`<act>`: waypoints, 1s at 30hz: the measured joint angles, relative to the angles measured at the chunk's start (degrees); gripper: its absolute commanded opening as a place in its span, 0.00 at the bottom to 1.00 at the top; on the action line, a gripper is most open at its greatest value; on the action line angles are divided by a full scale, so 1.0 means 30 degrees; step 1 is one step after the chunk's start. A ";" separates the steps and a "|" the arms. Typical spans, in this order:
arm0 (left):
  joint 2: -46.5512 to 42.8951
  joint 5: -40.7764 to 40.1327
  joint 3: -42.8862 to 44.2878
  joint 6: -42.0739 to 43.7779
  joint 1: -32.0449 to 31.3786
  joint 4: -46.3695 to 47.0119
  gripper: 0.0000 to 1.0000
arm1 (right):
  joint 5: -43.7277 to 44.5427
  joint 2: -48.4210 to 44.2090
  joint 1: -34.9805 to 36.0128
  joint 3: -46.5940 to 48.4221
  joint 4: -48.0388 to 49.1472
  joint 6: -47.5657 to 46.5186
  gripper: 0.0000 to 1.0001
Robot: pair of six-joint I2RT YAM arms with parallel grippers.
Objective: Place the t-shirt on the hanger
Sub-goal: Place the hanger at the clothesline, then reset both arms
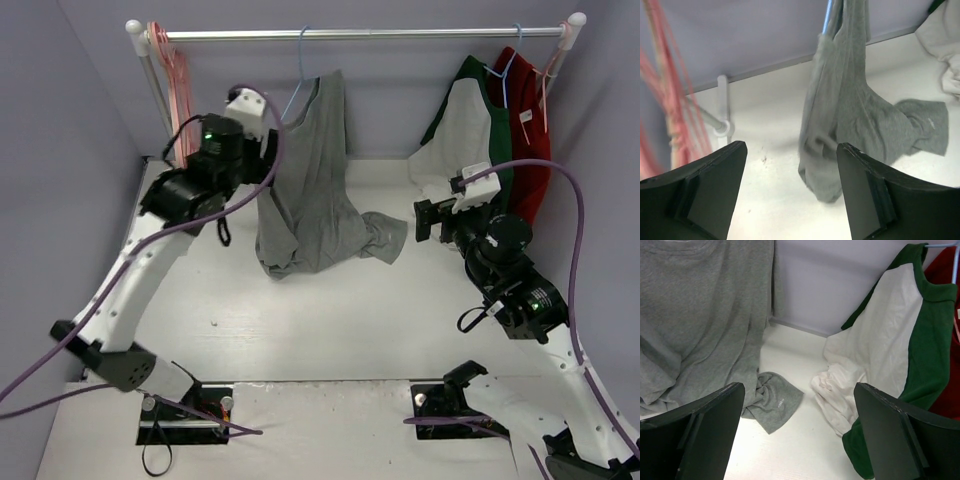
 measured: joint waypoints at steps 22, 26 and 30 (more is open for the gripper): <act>-1.4681 0.1355 -1.3763 -0.0495 0.0022 -0.3198 0.73 | 0.0328 -0.6324 0.0007 -0.2922 -0.2193 0.3235 1.00; -1.5132 0.1209 -1.4273 -0.0503 0.0022 -0.3140 0.73 | 0.0066 -0.6980 0.0000 -0.2922 -0.2871 0.3905 1.00; -1.4797 0.1144 -1.3376 -0.0503 0.0022 -0.3322 0.73 | 0.0036 -0.7781 0.0007 -0.2812 -0.3366 0.4787 1.00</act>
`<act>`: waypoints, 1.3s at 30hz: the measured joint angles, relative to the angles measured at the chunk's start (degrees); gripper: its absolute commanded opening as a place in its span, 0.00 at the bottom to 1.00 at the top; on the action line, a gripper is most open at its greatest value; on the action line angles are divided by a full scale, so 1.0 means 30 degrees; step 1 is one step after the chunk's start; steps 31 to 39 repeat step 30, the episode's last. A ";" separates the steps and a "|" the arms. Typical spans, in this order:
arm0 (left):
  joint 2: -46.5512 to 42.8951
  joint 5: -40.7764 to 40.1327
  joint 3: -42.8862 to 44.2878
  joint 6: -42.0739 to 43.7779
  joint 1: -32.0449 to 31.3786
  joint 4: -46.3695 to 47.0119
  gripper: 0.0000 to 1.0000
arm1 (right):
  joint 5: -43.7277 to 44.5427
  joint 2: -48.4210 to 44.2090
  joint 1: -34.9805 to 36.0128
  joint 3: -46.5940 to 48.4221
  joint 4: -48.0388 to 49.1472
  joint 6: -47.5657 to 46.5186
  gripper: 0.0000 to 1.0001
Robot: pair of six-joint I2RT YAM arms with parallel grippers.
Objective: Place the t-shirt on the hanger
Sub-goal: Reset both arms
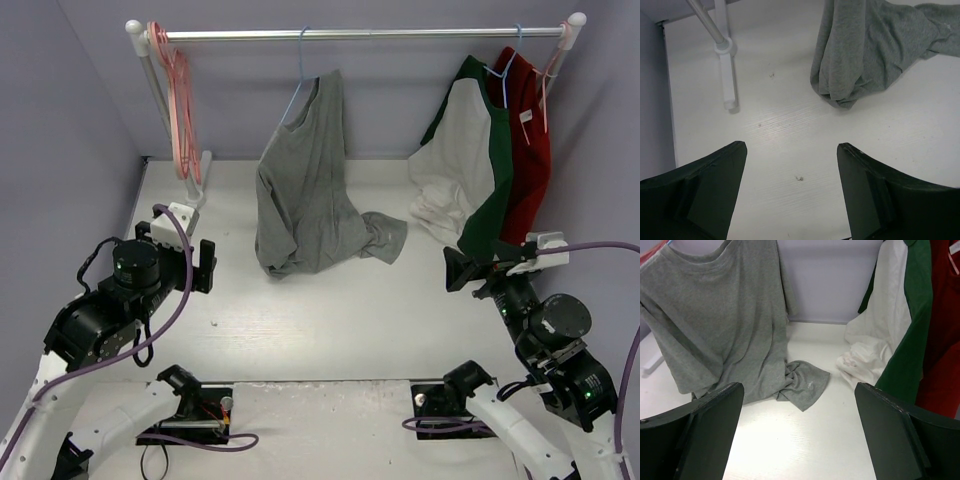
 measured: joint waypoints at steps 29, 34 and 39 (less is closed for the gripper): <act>0.2193 0.0219 0.0605 -0.0444 0.0000 0.0503 0.73 | 0.1209 -0.0678 0.0000 0.0495 -0.1399 0.0080 1.00; 0.2208 0.0219 0.0605 -0.0444 0.0000 0.0532 0.73 | 0.1209 -0.0656 0.0000 0.0495 -0.1392 0.0058 1.00; 0.2208 0.0219 0.0605 -0.0444 0.0000 0.0532 0.73 | 0.1209 -0.0656 0.0000 0.0495 -0.1392 0.0058 1.00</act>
